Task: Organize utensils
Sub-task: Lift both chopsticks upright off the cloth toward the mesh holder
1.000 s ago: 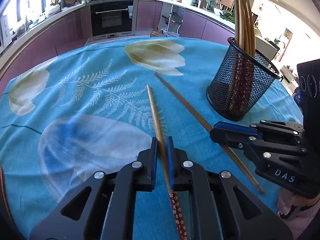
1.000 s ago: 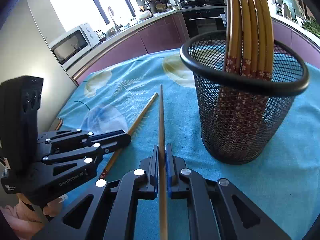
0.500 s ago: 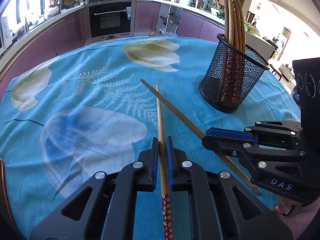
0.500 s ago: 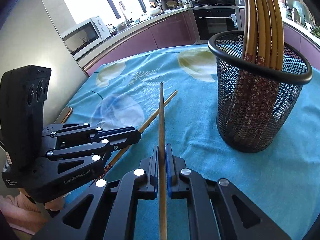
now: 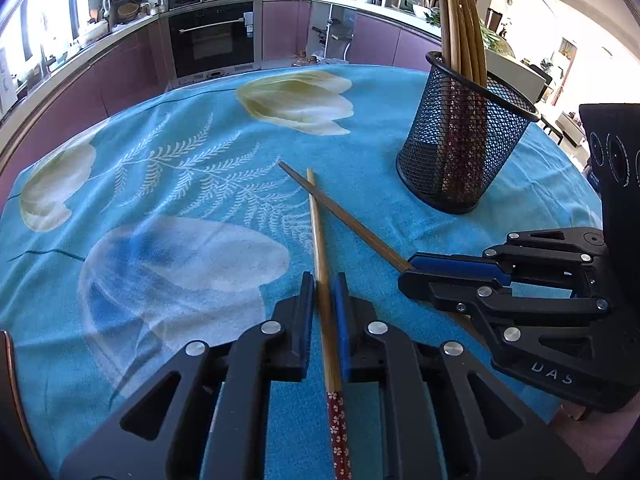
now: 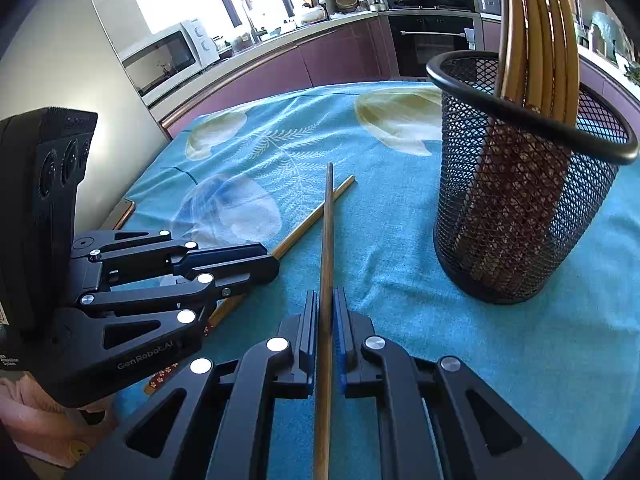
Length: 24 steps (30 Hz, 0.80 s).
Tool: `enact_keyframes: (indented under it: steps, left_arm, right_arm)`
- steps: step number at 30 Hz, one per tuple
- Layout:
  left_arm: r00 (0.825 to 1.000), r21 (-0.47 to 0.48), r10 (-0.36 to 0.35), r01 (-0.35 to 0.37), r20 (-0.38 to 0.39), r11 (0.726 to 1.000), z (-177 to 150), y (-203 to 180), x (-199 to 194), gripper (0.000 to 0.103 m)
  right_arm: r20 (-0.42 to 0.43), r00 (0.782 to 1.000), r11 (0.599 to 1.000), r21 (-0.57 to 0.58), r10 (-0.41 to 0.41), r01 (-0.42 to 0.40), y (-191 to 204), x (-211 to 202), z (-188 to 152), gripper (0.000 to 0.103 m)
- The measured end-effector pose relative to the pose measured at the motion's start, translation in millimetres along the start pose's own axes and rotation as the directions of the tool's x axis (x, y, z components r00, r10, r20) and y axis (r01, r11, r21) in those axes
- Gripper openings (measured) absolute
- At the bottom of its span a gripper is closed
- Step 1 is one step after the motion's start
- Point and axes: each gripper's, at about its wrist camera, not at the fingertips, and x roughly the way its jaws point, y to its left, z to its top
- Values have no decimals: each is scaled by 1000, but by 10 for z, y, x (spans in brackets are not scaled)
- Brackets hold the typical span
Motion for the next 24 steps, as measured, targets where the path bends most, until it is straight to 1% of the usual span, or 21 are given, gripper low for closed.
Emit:
enact_keyframes:
  steps: [2, 6, 9, 14, 18, 24]
  left_arm:
    - [1000, 12, -1, 1, -3, 1000, 16, -10, 11, 14]
    - [1000, 40, 13, -12, -5, 999, 62, -41, 54, 14]
    - [1000, 38, 18, -17, -4, 999, 80, -52, 64, 13]
    - [1000, 25, 25, -25, 2, 999, 76, -59, 60, 8]
    - [1000, 17, 24, -24, 4, 1000, 65, -57, 41, 8]
    - [1000, 6, 13, -14, 15, 1000, 49, -48, -23, 8]
  right_arm:
    - [0, 1000, 1000, -10, -6, 6, 7, 3, 0, 8]
    - [3, 1000, 1000, -21, -12, 12, 14, 9, 0, 8]
    - [3, 1000, 1000, -20, -11, 11, 8, 7, 1, 8]
    - [7, 1000, 1000, -12, -7, 7, -14, -9, -6, 7]
    - [12, 1000, 1000, -6, -4, 4, -34, -44, -9, 6]
    - [35, 999, 1000, 6, 23, -23, -70, -152, -10, 6]
